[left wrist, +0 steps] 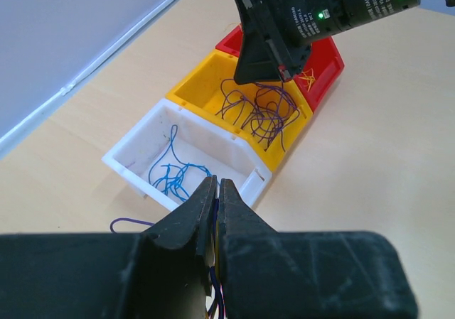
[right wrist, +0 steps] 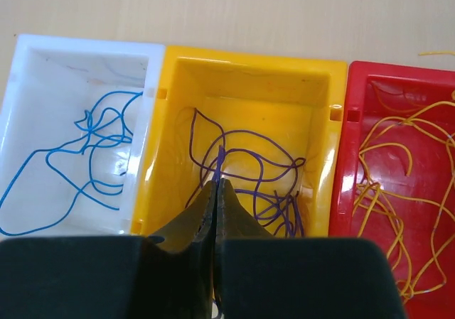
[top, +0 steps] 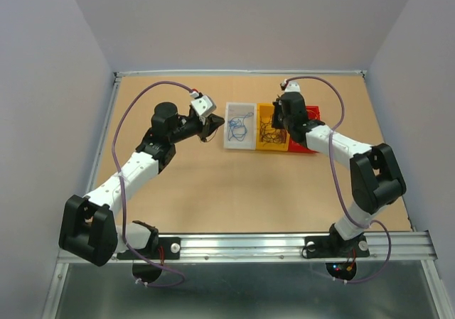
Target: Untangle the cables
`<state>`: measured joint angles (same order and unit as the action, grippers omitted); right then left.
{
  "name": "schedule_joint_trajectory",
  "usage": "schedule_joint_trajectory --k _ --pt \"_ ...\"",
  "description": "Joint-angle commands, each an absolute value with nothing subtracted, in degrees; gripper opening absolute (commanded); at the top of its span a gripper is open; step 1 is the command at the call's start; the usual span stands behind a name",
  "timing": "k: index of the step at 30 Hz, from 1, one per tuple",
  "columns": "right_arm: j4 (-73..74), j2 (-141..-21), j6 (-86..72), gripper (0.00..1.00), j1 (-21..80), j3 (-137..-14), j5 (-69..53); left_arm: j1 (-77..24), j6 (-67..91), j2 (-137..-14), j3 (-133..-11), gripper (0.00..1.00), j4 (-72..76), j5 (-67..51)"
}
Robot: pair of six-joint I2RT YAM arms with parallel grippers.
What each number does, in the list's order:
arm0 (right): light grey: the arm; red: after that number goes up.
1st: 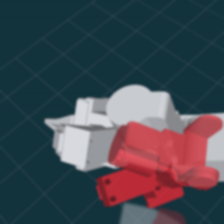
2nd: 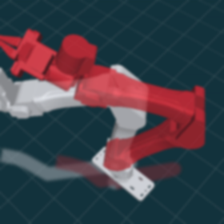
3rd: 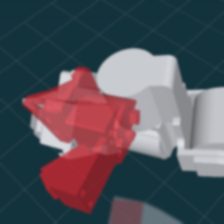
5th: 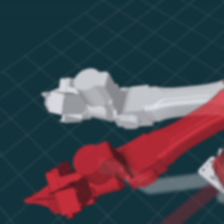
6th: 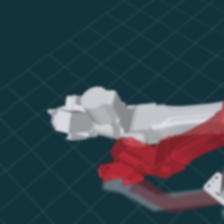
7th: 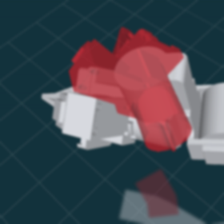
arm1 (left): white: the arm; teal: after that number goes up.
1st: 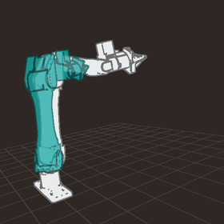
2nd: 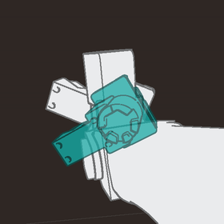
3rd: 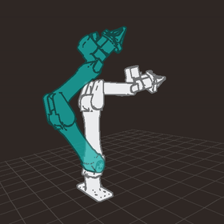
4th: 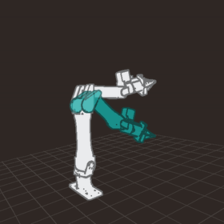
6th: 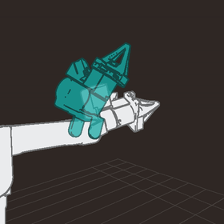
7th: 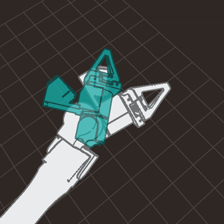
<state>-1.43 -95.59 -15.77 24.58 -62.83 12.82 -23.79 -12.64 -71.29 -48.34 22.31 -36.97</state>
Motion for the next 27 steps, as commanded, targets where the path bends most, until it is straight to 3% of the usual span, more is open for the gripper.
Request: schedule_joint_trajectory --k 1,9,12,13,20,21,27 --pt "-1.8 -98.4 -17.0 0.01 24.3 -65.3 11.2 -24.3 -13.5 -69.6 -49.4 0.14 23.7 -37.4" --pt "5.7 -113.2 -17.6 0.01 24.3 -76.1 13.5 -24.5 -13.8 -69.4 -49.5 0.14 23.3 -37.8" --pt "5.8 -112.3 -17.8 0.15 24.3 -76.0 13.2 -24.5 -13.8 -69.1 -49.4 0.14 23.3 -38.1" --pt "5.2 -110.4 -17.8 0.25 24.3 -75.2 12.6 -24.5 -13.7 -69.0 -49.4 0.14 23.3 -38.3" --pt "0.1 -97.0 -16.7 0.57 26.1 -67.1 8.9 -24.5 -14.0 -67.9 -49.7 0.14 22.3 -40.2" --pt "-2.5 -95.2 -16.4 0.65 26.4 -65.8 8.3 -24.6 -14.1 -67.9 -49.8 0.14 22.2 -41.6" --pt "-6.1 -86.5 -12.8 0.78 28.1 -58.4 0.4 -24.6 -14.1 -67.6 -50.0 0.15 21.6 -44.6"
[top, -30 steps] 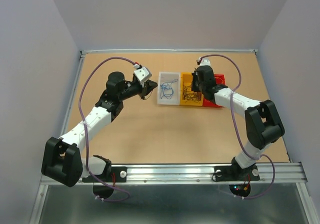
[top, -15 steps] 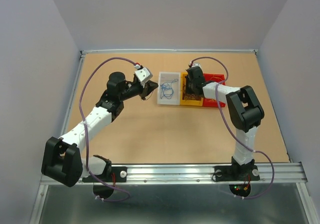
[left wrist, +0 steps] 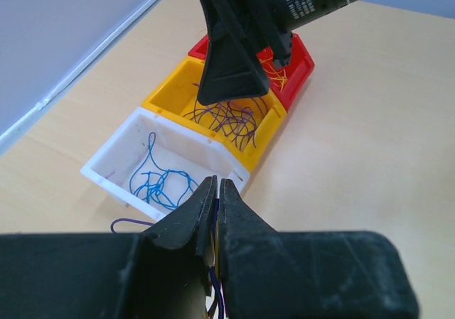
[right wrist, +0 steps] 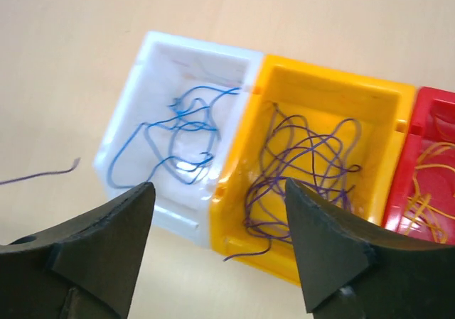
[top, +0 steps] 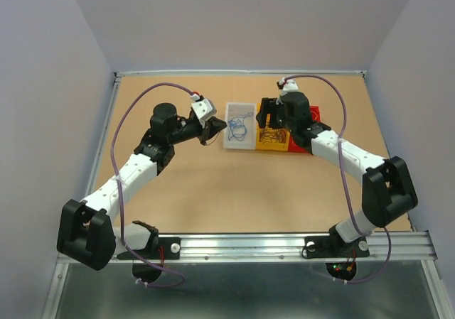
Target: Untangle the cables
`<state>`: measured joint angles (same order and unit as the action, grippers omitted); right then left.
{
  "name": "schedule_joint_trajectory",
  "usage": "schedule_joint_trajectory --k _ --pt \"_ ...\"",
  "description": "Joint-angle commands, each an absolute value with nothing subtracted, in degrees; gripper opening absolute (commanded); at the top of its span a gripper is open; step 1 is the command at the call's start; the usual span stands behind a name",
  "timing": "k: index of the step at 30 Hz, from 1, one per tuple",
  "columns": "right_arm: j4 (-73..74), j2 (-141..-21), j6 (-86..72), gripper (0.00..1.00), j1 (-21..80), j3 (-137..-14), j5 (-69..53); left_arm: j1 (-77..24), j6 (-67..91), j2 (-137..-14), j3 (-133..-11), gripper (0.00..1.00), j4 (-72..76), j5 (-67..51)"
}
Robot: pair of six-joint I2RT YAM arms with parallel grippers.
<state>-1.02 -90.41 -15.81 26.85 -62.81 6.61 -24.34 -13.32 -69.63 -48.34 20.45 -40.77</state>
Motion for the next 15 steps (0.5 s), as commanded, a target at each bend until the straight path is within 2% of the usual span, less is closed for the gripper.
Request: schedule_joint_trajectory --k 1,7,11,15 --pt "-7.0 -85.6 -11.9 0.80 28.2 -57.4 -2.4 -24.7 -14.0 -67.6 -50.3 0.15 21.5 -44.9" --pt "-15.0 -81.5 -6.5 0.75 29.6 -52.2 -21.9 -24.6 -12.8 -68.5 -51.7 0.15 20.2 -49.1" --pt "-23.8 -79.6 -5.3 0.81 30.6 -48.1 -29.9 -24.4 -11.9 -70.0 -53.3 0.15 18.5 -54.0" --pt "-29.6 -79.1 -5.3 0.82 30.9 -46.3 -34.4 -24.0 -10.7 -70.9 -54.1 0.15 17.7 -60.2"
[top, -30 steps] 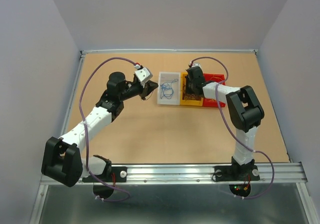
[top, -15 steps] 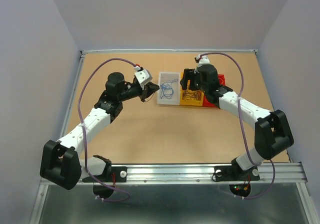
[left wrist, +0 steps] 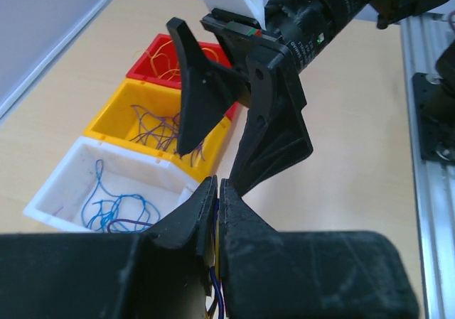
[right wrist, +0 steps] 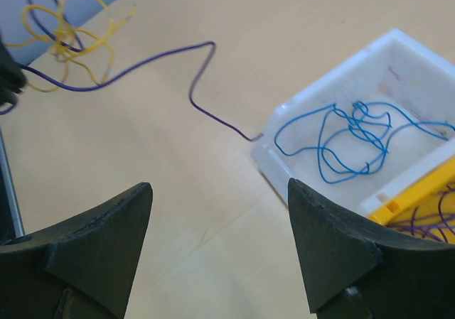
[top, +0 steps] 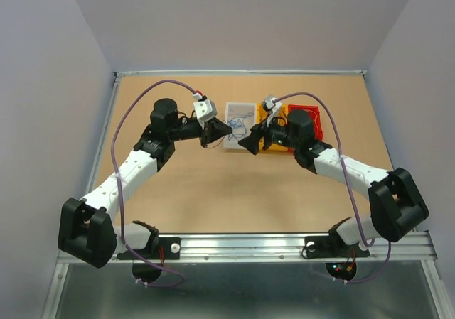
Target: Untangle the cables
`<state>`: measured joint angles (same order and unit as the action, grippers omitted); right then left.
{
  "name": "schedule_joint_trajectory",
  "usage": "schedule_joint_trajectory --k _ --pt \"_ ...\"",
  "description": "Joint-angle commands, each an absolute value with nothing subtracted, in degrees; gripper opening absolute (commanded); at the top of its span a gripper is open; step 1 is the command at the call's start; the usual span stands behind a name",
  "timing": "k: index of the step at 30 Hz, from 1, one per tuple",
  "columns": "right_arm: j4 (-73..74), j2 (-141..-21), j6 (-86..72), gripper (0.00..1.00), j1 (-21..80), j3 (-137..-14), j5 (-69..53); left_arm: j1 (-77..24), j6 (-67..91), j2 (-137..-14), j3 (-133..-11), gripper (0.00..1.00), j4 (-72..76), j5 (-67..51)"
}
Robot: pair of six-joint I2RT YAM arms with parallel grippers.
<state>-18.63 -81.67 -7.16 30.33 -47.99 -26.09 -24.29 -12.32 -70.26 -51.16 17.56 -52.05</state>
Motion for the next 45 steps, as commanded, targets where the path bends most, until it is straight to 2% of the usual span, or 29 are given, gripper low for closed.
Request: schedule_joint_trajectory --k 1,7,10,12,13,20,23,27,36,45 --pt "-31.0 -79.1 -5.3 0.82 31.2 -46.1 -34.5 -23.9 -10.3 -71.0 -54.4 0.15 17.7 -61.4" --pt "-37.6 -80.8 -6.1 0.80 32.6 -45.3 -36.9 -23.7 -9.1 -71.5 -54.9 0.15 17.7 -69.4" --pt "-38.3 -80.6 -7.1 0.72 33.0 -45.2 -37.3 -23.6 -9.1 -71.2 -54.9 0.15 17.8 -70.7" --pt "-38.9 -80.2 -7.6 0.63 33.3 -44.7 -37.7 -23.3 -7.9 -70.4 -54.4 0.14 19.2 -69.8" --pt "-38.9 -79.8 -7.7 0.62 33.3 -44.6 -37.9 -23.1 -6.9 -70.1 -53.4 0.14 20.5 -69.3" --pt "-40.8 -80.2 -12.4 0.65 33.5 -44.6 -38.5 -21.4 6.2 -66.5 -47.2 0.14 36.3 -59.2" --pt "-46.6 -82.4 -18.3 0.62 33.8 -45.0 -38.0 -21.4 10.9 -64.2 -44.1 0.11 45.0 -51.3" --pt "-55.2 -85.2 -25.5 0.60 34.2 -44.7 -36.9 -21.4 15.8 -61.7 -40.3 0.11 52.7 -46.9" --pt "-67.9 -90.8 -34.4 0.56 35.3 -45.9 -38.2 -21.4 20.2 -63.5 -39.0 0.11 58.2 -47.7" --pt "-72.0 -94.1 -36.0 0.53 36.2 -47.6 -38.6 -21.3 21.4 -65.9 -39.6 0.09 59.3 -49.8"
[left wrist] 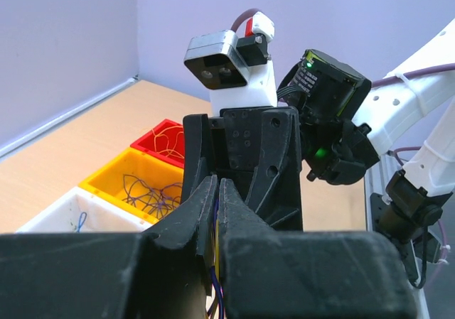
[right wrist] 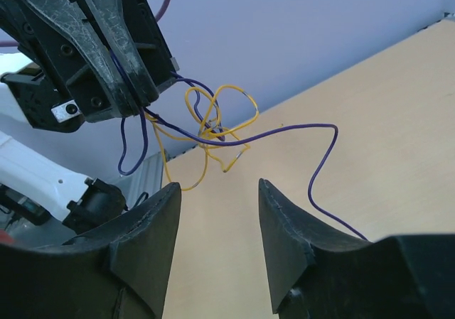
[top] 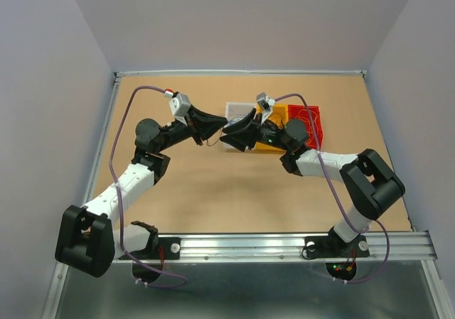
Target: Untangle the cables
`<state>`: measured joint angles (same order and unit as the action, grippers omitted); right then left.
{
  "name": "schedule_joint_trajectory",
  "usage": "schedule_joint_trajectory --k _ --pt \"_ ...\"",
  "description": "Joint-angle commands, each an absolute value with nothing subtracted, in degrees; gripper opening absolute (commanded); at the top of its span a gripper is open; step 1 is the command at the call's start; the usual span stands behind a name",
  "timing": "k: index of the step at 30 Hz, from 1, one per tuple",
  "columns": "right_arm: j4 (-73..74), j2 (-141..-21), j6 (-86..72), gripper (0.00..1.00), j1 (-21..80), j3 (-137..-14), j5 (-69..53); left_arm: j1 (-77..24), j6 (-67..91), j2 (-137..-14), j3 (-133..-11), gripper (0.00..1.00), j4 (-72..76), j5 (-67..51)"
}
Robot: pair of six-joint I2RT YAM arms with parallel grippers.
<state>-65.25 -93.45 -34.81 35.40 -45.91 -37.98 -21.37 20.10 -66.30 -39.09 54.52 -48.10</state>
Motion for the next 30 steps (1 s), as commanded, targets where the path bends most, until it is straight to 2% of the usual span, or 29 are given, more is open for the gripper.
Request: schedule_joint_trajectory --k 1,12,22,24,27,28,29,30 --pt "-72.1 -94.3 -36.0 0.52 36.3 -47.8 -38.5 -21.4 21.4 -65.9 -39.5 0.09 59.3 -49.8" --pt "-73.2 -96.4 -36.1 0.43 37.3 -49.2 -37.2 -21.7 23.6 -67.4 -38.2 0.08 62.5 -52.7" --pt "-73.7 -96.0 -35.9 0.41 37.4 -48.5 -35.6 -23.0 22.6 -68.1 -36.8 0.08 63.3 -52.6" --pt "-73.7 -96.0 -35.8 0.35 37.4 -48.4 -35.3 -23.3 22.5 -68.4 -36.8 0.08 63.5 -52.6" --pt "-73.7 -95.7 -35.5 0.21 37.4 -48.2 -34.5 -23.7 22.2 -68.0 -36.7 0.08 63.7 -52.9" --pt "-73.7 -95.5 -35.4 0.05 37.4 -48.0 -34.5 -23.7 22.1 -67.9 -36.6 0.08 63.6 -52.8" --pt "-73.7 -95.3 -35.4 0.01 37.5 -47.8 -34.3 -23.7 22.0 -67.4 -36.6 0.08 63.6 -52.9" --pt "-73.6 -95.3 -35.2 0.00 37.4 -47.7 -34.1 -23.7 21.5 -67.2 -36.6 0.08 63.5 -52.6"
